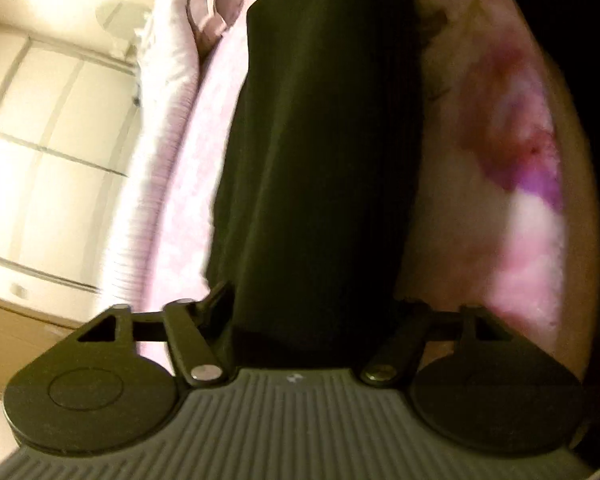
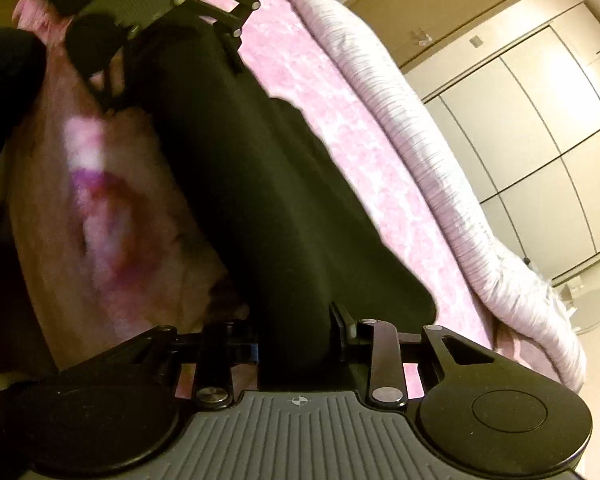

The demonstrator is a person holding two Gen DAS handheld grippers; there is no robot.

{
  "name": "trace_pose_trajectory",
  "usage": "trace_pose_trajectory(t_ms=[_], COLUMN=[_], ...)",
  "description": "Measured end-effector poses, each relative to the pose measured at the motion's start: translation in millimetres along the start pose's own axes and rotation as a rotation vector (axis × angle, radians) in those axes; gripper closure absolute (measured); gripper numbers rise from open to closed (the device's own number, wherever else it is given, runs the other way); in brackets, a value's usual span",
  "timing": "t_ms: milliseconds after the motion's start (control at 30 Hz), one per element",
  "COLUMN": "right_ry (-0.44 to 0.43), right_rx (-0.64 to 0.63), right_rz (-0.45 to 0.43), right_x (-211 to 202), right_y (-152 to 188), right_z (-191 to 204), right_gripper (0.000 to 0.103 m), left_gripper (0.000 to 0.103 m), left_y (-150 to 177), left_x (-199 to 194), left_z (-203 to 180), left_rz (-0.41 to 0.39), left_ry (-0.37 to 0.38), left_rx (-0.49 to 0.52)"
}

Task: Fold clothes
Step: 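Lift the folded black jacket with both tools and carry it toward the jeans stack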

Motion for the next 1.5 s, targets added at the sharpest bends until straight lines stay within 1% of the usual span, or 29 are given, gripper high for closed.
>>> trace_pose_trajectory(t_ms=[67, 167, 267, 333, 400, 467, 567, 633, 667, 767, 833, 900, 933, 1000, 1067, 1133, 1267, 1433, 1500], right_ry=[0.017, 0.086, 0.145, 0.167, 0.174, 0.179, 0.158, 0.138, 0.133, 0.131, 0.131, 0.119, 0.113, 0.097, 0.097, 0.105, 0.063, 0.03, 0.026], right_rx=[-0.03, -0.1, -0.19, -0.225, -0.234, -0.241, -0.214, -0.214, -0.215, -0.212, -0.207, -0.197, -0.192, -0.19, -0.177, -0.158, -0.156, -0.159, -0.165], right_rz=[0.006, 0.04, 0.063, 0.063, 0.057, 0.055, 0.06, 0.066, 0.069, 0.08, 0.082, 0.087, 0.089, 0.094, 0.091, 0.085, 0.1, 0.119, 0.124], right_x=[4, 10, 19, 26, 32, 36, 38, 39, 39, 42, 50, 52, 52, 45, 38, 33, 39, 46, 48], right_y=[6, 15, 28, 35, 37, 36, 34, 33, 32, 35, 32, 30, 28, 22, 14, 7, 7, 5, 3], right_z=[12, 29, 38, 37, 33, 27, 15, 10, 9, 10, 5, 0, -2, -10, -18, -26, -30, -31, -29], right_gripper=[0.066, 0.054, 0.051, 0.047, 0.039, 0.034, 0.035, 0.04, 0.044, 0.05, 0.054, 0.056, 0.057, 0.06, 0.062, 0.063, 0.064, 0.063, 0.063], left_gripper=[0.052, 0.054, 0.054, 0.054, 0.053, 0.052, 0.049, 0.048, 0.047, 0.046, 0.048, 0.05, 0.053, 0.057, 0.059, 0.061, 0.062, 0.062, 0.062], left_y=[4, 4, 5, 6, 8, 11, 12, 13, 14, 16, 19, 20, 20, 20, 20, 22, 24, 23, 16], left_x=[6, 9, 11, 12, 13, 14, 16, 16, 17, 21, 23, 25, 26, 26, 27, 29, 35, 33, 26], left_z=[2, 0, 2, 3, 5, 6, 10, 14, 15, 9, 4, 8, 10, 18, 26, 31, 33, 31, 28], left_rz=[0.014, 0.012, 0.006, 0.007, 0.005, 0.003, 0.0, 0.005, 0.008, 0.009, 0.003, 0.005, 0.007, 0.015, 0.022, 0.025, 0.033, 0.037, 0.035], left_ry=[0.003, 0.002, 0.006, 0.006, 0.006, 0.006, 0.019, 0.034, 0.037, 0.015, -0.001, 0.021, 0.035, 0.079, 0.104, 0.125, 0.154, 0.167, 0.166], left_rx=[0.015, 0.015, 0.007, 0.014, 0.019, 0.027, 0.058, 0.075, 0.079, 0.101, 0.11, 0.113, 0.114, 0.125, 0.129, 0.132, 0.153, 0.158, 0.16])
Point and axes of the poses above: each gripper's, at about its wrist camera, not at the fingertips, and x roughly the way its jaws point, z to its left, y to its underside, the point moved 2 cm from there along x, roughly the way its jaws point, and after that the axes turned 2 degrees about -z, right-handed, at the moved point
